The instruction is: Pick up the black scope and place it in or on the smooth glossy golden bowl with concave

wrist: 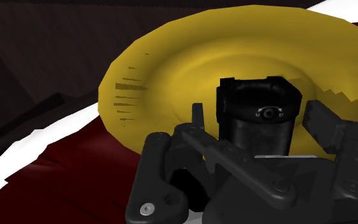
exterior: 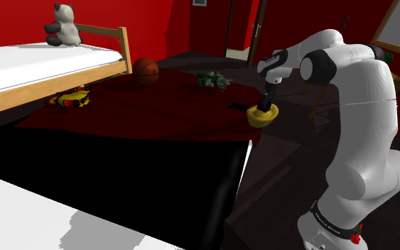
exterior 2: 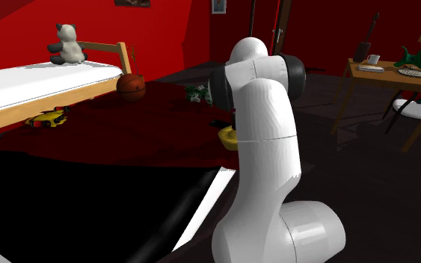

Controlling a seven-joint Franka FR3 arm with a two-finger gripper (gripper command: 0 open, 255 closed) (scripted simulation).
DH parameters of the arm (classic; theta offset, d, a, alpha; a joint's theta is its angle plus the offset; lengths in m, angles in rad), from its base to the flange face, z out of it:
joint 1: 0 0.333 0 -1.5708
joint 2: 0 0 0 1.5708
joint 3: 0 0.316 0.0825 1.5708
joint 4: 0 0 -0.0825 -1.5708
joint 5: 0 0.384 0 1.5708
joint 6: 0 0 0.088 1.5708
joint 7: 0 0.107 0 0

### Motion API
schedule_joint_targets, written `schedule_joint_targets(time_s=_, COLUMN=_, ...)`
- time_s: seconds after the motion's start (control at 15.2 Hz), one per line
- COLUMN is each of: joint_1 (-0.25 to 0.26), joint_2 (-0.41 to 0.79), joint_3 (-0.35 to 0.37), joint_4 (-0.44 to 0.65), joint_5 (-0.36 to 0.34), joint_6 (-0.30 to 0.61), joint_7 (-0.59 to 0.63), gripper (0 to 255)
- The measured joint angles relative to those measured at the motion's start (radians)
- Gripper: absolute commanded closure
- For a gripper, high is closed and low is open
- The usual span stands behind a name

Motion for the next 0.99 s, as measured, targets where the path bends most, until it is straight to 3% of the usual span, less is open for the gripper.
schedule_joint_targets(time_s=0.33, joint_1=0.001, joint_2=-0.007, joint_3=-0.002, joint_4=0.003, joint_5=-0.003, joint_6=-0.010, joint_7=0.001, gripper=0)
schedule_joint_targets(time_s=0.59, joint_1=0.003, joint_2=-0.038, joint_3=-0.009, joint_4=0.060, joint_5=-0.016, joint_6=-0.094, joint_7=0.010, gripper=0)
schedule_joint_targets(time_s=0.99, joint_1=0.004, joint_2=-0.043, joint_3=-0.010, joint_4=0.063, joint_5=-0.018, joint_6=-0.104, joint_7=0.011, gripper=0)
